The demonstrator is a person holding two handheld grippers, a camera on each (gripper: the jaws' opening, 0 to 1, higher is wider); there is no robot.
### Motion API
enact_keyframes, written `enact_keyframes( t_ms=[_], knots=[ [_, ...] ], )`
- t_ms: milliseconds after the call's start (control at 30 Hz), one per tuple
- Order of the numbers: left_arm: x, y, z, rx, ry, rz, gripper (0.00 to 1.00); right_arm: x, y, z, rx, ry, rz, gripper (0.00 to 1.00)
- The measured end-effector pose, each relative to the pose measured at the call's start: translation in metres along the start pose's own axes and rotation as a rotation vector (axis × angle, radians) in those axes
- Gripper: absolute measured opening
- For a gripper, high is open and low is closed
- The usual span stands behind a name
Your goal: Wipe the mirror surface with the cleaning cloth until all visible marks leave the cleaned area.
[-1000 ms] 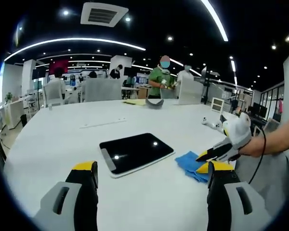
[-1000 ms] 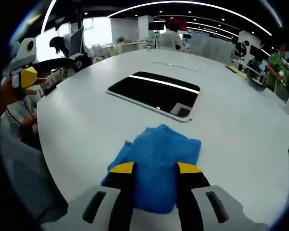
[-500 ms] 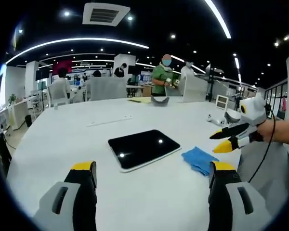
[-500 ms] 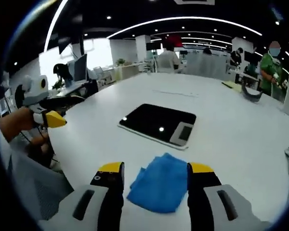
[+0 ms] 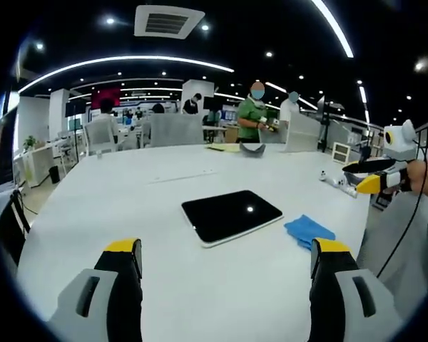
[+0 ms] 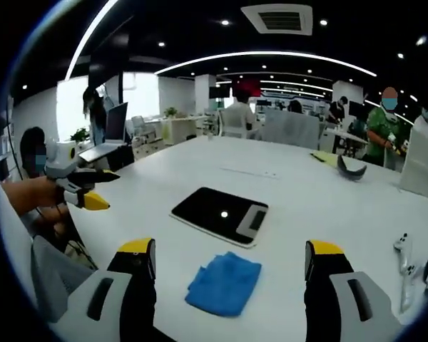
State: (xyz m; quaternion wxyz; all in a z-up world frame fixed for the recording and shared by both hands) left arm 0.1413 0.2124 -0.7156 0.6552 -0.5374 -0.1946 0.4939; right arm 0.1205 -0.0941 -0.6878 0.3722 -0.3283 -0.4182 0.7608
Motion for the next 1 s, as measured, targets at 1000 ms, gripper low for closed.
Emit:
enact_keyframes(
  t_ms=[1000],
  knots=[
    [-0.0082, 0.0018, 0.0073, -0.018, -0.028, 0.0, 0.99, 0.0043, 0.005, 0.0003, -0.022, -0.046, -0.031, 0.78]
  ],
)
Point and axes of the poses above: the point that each gripper's makers call its tool centre point, and the gripper's own axes: z roughly backward along the fingers, x roughly to its left, y roughly out of its underside, the point moved 4 cm from there along z, roughly backward along the fingers, and after that the axes turned 11 degrees about z, right-handed, at the moved point
